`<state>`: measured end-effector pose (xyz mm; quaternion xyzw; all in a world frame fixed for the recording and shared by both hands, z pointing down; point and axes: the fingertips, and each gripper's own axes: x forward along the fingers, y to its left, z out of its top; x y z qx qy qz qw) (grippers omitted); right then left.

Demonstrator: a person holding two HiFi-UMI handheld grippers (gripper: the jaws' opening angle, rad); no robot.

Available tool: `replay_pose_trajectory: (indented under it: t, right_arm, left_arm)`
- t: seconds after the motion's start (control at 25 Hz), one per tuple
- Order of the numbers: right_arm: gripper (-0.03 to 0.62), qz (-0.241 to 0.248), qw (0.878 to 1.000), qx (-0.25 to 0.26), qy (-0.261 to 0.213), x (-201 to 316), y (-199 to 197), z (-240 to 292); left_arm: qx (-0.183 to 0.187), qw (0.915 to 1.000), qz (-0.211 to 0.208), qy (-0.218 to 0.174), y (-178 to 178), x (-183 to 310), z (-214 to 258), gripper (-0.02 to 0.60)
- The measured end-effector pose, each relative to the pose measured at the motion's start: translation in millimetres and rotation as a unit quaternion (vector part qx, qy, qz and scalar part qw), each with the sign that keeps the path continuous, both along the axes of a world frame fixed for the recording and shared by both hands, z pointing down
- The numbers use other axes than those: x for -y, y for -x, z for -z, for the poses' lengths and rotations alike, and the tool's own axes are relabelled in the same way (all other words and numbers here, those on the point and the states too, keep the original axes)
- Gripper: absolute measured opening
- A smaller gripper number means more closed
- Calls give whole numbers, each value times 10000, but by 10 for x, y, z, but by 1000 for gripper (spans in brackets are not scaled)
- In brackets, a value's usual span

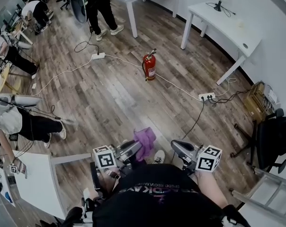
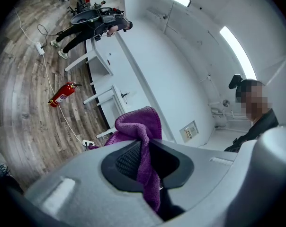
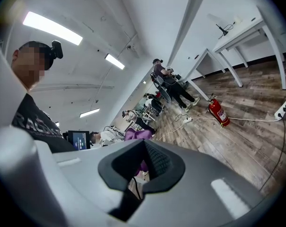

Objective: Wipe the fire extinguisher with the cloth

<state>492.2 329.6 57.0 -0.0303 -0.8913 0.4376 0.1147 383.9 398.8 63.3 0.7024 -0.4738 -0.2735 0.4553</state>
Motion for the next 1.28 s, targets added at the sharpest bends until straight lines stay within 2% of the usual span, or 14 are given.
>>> replay_pose_trajectory:
  t: [0.2, 0.32, 0.48, 0.92, 1.28]
  right_arm:
    - [3, -53, 9999, -4, 146, 15, 300, 14]
    - [3, -152, 9997, 38, 175, 19, 547, 71]
    - [3, -173, 9998, 63, 105, -8, 1003, 128]
    - [3, -158, 9999, -39, 18, -134, 2224, 127]
    - [3, 62, 9999, -136, 72, -189, 2848, 127]
  left_arm:
    - [-110, 9999, 42, 107, 303, -9, 5, 38]
    - [-38, 10000, -17, 72, 573, -14, 69, 38]
    - [67, 9999, -62, -74, 1032, -14, 144, 38]
    - [-95, 9999, -29, -133, 2219, -144, 25, 38]
    - [-170, 9991, 310, -242, 2820, -290, 14, 38]
